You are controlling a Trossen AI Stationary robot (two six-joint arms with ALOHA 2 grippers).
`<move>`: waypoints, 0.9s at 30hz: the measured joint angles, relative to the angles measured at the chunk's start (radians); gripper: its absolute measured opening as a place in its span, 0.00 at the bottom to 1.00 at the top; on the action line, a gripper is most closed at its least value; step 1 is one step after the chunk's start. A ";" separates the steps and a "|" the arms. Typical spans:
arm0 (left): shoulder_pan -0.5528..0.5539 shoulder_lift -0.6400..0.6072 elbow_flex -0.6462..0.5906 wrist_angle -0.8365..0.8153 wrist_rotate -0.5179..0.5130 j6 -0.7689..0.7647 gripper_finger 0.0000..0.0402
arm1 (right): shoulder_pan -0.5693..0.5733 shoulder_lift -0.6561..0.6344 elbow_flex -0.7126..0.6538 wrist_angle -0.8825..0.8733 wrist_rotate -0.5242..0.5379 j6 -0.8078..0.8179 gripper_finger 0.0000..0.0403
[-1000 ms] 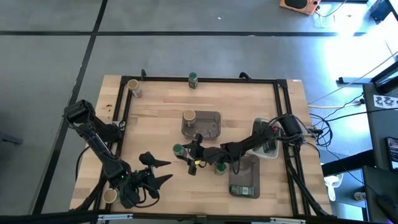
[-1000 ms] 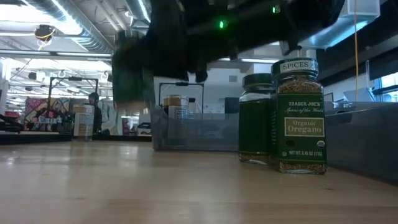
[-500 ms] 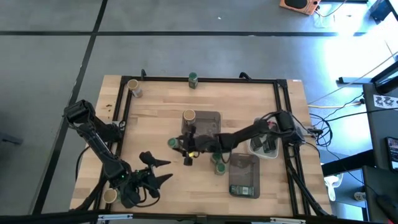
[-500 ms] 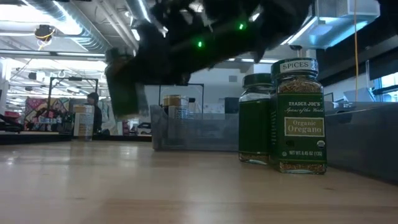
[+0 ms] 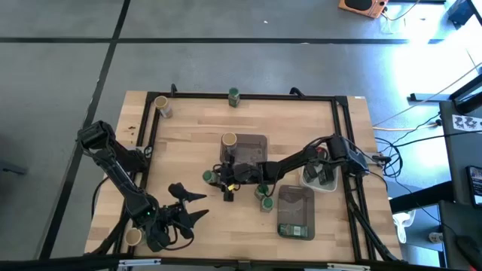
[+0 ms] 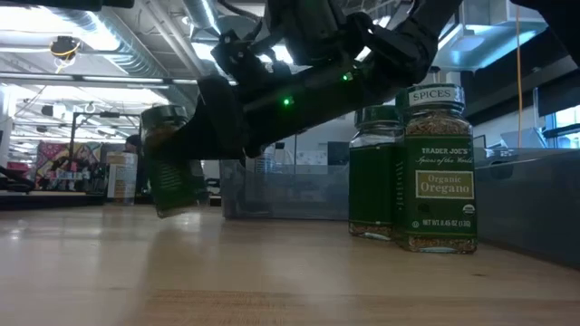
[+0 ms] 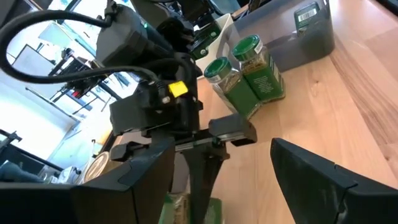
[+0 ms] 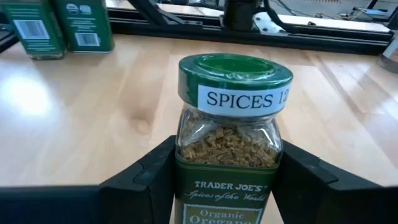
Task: Sort spices by type
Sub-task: Adjust the green seasoning bottles
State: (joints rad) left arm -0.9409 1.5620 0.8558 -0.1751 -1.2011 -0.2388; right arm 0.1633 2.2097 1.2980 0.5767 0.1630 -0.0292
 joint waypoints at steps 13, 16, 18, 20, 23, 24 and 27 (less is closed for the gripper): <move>0.000 0.000 0.000 0.001 0.000 -0.002 0.65 | 0.000 0.000 0.000 -0.031 0.001 0.006 0.52; 0.000 0.000 0.000 0.002 0.000 -0.002 0.65 | 0.000 0.019 0.000 0.011 0.001 0.007 0.51; 0.000 0.000 0.000 0.002 0.000 -0.002 0.65 | 0.000 0.030 0.001 0.023 0.002 0.007 0.52; -0.001 0.000 0.000 0.001 0.000 -0.003 0.65 | 0.000 0.033 0.002 0.021 0.012 0.007 0.56; -0.001 0.000 0.000 -0.001 0.000 -0.004 0.65 | 0.001 0.037 0.000 -0.011 0.063 0.023 0.63; -0.001 0.000 0.000 -0.001 0.000 -0.003 0.65 | 0.001 0.039 0.000 -0.013 0.073 0.030 0.65; -0.001 0.000 0.000 -0.001 0.000 -0.003 0.65 | 0.001 0.038 0.006 -0.007 0.097 0.033 0.72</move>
State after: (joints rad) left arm -0.9421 1.5620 0.8558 -0.1757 -1.2007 -0.2420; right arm 0.1642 2.2478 1.3038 0.5699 0.2598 0.0035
